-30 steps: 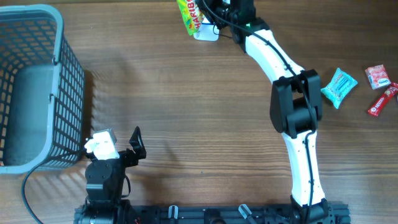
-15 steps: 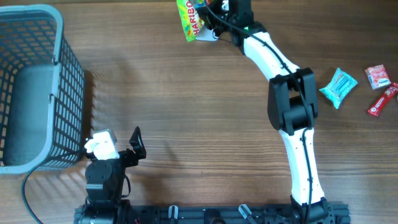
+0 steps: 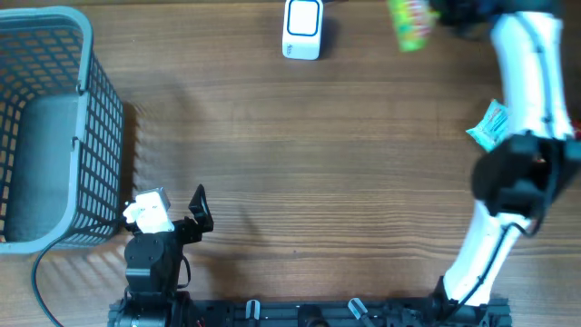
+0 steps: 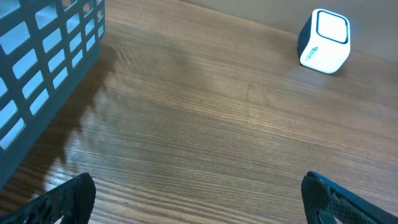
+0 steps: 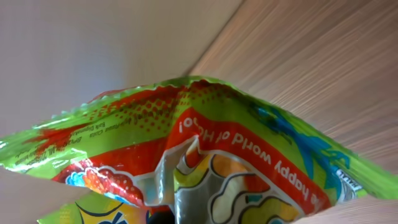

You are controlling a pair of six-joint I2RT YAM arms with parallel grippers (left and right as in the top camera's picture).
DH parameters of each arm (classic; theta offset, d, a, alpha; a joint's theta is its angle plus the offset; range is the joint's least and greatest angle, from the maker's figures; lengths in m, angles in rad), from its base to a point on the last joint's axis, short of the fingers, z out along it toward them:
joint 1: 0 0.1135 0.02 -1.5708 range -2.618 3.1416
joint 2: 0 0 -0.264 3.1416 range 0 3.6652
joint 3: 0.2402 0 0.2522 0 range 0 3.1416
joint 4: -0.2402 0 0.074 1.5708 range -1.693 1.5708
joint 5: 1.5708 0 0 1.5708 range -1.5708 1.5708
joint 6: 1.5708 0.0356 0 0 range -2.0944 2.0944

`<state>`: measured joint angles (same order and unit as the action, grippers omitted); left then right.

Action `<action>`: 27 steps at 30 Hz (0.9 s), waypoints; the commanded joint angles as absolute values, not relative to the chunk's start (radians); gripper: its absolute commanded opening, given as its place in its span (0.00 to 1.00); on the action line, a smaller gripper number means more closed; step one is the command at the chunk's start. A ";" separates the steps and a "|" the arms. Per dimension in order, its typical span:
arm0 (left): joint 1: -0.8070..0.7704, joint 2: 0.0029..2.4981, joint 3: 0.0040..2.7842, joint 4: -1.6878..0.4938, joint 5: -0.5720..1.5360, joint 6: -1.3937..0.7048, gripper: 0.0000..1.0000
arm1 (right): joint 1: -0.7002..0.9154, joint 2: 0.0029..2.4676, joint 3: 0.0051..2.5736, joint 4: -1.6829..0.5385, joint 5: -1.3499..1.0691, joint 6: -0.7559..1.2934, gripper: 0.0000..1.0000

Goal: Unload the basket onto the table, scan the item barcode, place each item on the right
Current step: 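Carry the Haribo bag to the right edge and release it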

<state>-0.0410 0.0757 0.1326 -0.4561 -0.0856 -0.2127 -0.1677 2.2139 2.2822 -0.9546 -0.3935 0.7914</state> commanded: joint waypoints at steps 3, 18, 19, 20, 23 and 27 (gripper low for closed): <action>-0.036 0.074 0.131 -0.457 -0.099 -0.221 1.00 | -0.344 2.318 2.266 -1.007 -0.183 0.579 0.05; -0.036 0.074 0.131 -0.457 -0.099 -0.221 1.00 | -0.600 2.162 2.278 -1.041 -0.237 0.579 0.99; -0.036 0.074 0.131 -0.457 -0.099 -0.221 1.00 | -0.610 2.081 2.278 -1.051 -0.237 0.576 0.99; -0.036 0.074 0.131 -0.457 -0.099 -0.221 1.00 | -0.610 2.022 2.278 -1.063 -0.237 0.575 1.00; -0.036 0.074 0.131 -0.457 -0.099 -0.221 1.00 | -0.595 1.800 2.278 -1.158 -0.246 0.537 1.00; -0.036 0.074 0.131 -0.457 -0.099 -0.221 1.00 | -0.579 1.555 2.278 -1.335 -0.336 0.410 1.00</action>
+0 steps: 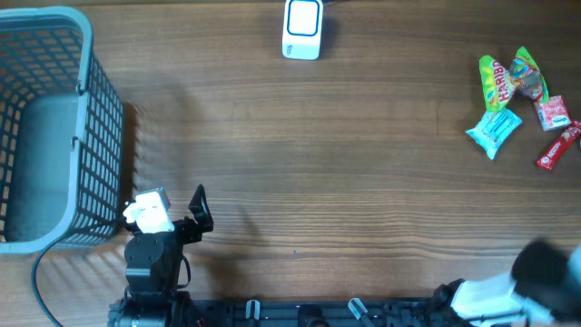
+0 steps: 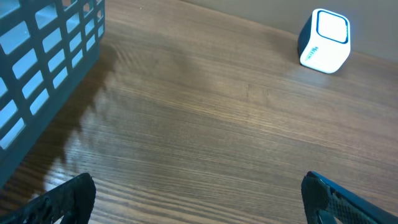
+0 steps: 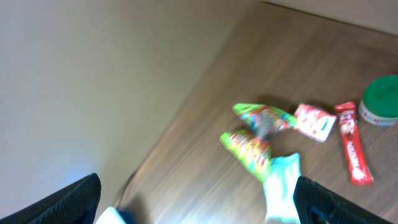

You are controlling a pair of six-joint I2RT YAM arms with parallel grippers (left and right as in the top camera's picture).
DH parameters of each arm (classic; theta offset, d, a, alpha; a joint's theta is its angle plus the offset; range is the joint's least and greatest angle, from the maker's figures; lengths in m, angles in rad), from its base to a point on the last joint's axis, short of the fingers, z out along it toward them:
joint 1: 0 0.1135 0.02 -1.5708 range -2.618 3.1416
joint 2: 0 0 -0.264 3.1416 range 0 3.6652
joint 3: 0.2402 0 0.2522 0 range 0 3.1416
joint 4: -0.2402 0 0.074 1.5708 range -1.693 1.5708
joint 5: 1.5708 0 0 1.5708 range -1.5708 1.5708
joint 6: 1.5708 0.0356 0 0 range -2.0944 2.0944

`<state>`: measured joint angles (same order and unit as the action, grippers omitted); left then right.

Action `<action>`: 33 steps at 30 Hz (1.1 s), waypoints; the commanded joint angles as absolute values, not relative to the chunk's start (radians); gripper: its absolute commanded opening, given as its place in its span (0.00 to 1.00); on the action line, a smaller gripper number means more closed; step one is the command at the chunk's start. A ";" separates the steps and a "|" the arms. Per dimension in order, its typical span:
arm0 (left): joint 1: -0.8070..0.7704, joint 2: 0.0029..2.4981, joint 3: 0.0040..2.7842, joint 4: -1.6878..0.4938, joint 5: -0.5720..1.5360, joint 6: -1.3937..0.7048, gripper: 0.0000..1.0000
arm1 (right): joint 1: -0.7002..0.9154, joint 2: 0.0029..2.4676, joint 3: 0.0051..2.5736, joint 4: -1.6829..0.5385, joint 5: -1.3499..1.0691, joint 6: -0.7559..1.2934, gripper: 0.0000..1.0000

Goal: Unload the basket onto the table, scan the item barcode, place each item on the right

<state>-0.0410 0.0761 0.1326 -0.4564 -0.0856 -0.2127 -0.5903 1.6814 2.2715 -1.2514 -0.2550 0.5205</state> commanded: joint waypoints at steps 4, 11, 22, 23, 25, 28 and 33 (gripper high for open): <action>-0.036 0.074 0.131 -0.457 -0.099 -0.221 1.00 | -0.579 1.374 2.278 -1.590 -0.308 0.395 1.00; -0.036 0.074 0.131 -0.457 -0.099 -0.221 1.00 | -0.579 1.158 2.276 -1.608 -0.308 0.395 1.00; -0.036 0.074 0.131 -0.457 -0.099 -0.221 1.00 | -0.576 1.003 2.276 -1.583 -0.297 0.159 1.00; -0.036 0.074 0.131 -0.457 -0.099 -0.221 1.00 | -0.548 0.978 2.276 -1.549 -0.297 0.157 1.00; -0.036 0.074 0.131 -0.457 -0.099 -0.221 1.00 | -0.468 0.938 2.276 -1.474 -0.290 0.156 1.00; -0.036 0.074 0.131 -0.457 -0.099 -0.221 1.00 | -0.332 0.889 2.276 -1.374 -0.276 0.136 1.00; -0.036 0.074 0.131 -0.457 -0.099 -0.221 1.00 | -0.186 0.791 2.226 -1.287 -0.182 0.128 1.00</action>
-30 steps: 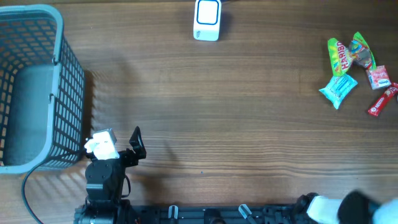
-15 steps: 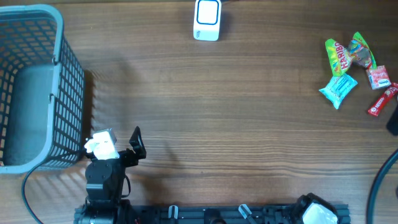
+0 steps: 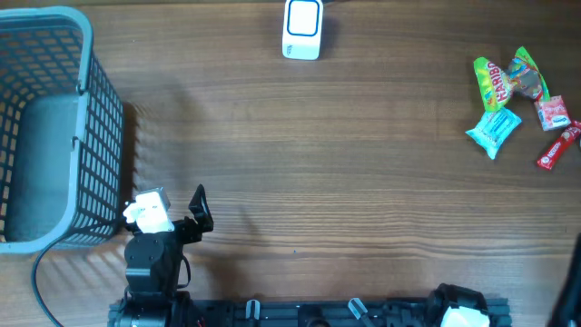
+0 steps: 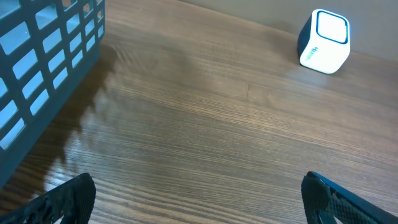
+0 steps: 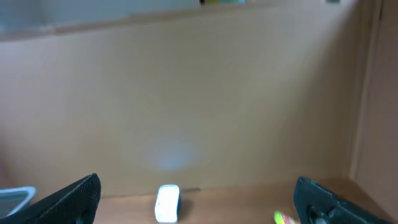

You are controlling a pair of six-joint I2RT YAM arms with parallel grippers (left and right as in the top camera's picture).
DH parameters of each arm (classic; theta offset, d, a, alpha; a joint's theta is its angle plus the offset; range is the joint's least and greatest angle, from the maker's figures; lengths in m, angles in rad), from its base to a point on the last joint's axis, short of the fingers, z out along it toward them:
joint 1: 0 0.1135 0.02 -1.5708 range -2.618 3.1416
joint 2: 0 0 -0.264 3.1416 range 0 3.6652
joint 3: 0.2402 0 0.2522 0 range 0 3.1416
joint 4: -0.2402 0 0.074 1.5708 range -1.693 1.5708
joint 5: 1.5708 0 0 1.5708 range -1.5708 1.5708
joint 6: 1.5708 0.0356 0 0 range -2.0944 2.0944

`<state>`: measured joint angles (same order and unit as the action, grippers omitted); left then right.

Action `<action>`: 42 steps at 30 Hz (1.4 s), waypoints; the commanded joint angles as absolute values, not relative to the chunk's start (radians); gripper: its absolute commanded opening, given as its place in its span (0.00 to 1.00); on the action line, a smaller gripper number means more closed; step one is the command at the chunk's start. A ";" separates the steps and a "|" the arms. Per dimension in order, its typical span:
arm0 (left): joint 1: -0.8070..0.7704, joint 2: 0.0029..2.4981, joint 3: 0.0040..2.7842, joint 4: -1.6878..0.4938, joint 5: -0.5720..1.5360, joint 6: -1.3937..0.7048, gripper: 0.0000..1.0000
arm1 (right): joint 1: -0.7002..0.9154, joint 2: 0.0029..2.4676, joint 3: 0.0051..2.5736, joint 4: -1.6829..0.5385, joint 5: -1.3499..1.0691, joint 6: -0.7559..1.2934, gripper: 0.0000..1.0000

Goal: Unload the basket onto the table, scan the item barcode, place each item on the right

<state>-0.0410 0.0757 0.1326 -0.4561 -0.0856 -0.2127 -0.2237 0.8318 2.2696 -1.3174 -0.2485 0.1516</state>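
Note:
The white barcode scanner (image 3: 302, 29) stands at the table's far edge; it also shows as the white scanner (image 4: 324, 41) and, small and blurred, as the scanner (image 5: 167, 203). A green Haribo bag (image 3: 488, 84) lies at the right among other snacks. My left gripper (image 4: 199, 202) is open and empty, low over bare wood at the near left. My right gripper (image 5: 198, 205) is open and empty too, facing the back wall. In the overhead view only a bit of the right arm (image 3: 574, 282) shows at the right edge.
A blue-grey wire basket (image 3: 54, 127) fills the left end. Next to the Haribo bag lie a second green bag (image 3: 525, 74), a light blue packet (image 3: 494, 128), a pink packet (image 3: 552, 113) and a red bar (image 3: 557, 148).
My right wrist camera looked down on the snack pile; now it faces the back wall and the scanner. Less of the right arm shows overhead. The left arm has not moved.
First my right gripper held the green Haribo bag up at the far edge, right of the scanner. Then the bag lay with the snacks at the right and the gripper was open and empty, drawn back near. Now the arm is almost out of the overhead view.

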 commanded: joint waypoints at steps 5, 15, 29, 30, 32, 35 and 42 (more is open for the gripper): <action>-0.036 0.074 0.131 -0.457 -0.099 -0.221 1.00 | -0.130 0.627 1.924 -1.036 -0.176 0.123 1.00; -0.036 0.074 0.131 -0.457 -0.099 -0.221 1.00 | -0.044 0.197 0.834 -0.126 -0.171 0.286 1.00; -0.036 0.074 0.131 -0.457 -0.099 -0.221 1.00 | -0.004 0.003 0.116 0.199 0.209 0.636 1.00; -0.036 0.074 0.131 -0.457 -0.099 -0.221 1.00 | 0.002 0.003 0.091 0.197 0.225 0.633 1.00; -0.036 0.074 0.131 -0.457 -0.099 -0.221 1.00 | 0.003 0.003 0.056 0.193 0.234 0.628 1.00; -0.036 0.074 0.131 -0.457 -0.099 -0.221 1.00 | 0.003 0.003 0.005 0.168 0.244 0.626 1.00; -0.036 0.074 0.131 -0.457 -0.099 -0.221 1.00 | 0.004 0.004 0.005 0.028 0.239 0.498 1.00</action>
